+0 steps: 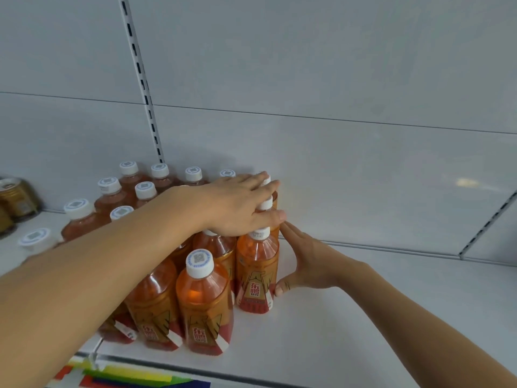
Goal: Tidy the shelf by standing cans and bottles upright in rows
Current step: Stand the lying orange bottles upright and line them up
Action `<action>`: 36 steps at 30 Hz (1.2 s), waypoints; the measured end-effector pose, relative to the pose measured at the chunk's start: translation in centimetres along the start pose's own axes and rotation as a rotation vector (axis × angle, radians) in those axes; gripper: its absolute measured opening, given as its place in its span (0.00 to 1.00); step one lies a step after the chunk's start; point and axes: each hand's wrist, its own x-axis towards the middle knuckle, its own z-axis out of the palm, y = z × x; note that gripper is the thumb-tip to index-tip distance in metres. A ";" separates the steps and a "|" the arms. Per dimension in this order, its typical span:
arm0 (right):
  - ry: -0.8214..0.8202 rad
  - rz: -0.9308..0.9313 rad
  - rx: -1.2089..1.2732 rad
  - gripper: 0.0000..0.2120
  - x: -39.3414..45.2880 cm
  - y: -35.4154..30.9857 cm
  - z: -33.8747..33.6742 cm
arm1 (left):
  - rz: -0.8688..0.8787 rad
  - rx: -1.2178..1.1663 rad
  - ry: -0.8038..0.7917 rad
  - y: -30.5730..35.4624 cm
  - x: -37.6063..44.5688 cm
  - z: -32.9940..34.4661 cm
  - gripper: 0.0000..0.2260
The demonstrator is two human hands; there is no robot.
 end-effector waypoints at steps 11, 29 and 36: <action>0.465 -0.061 -0.196 0.50 -4.4 -4.5 -3.7 | 0.022 -0.147 0.257 -3.4 -7.6 -1.4 0.47; 0.421 0.112 -0.745 0.61 -4.7 -20.3 4.5 | 0.094 0.239 0.343 -8.7 -16.3 7.4 0.53; 0.401 0.123 -0.780 0.61 -4.9 -20.6 4.4 | 0.104 0.253 0.386 -8.6 -16.3 7.7 0.54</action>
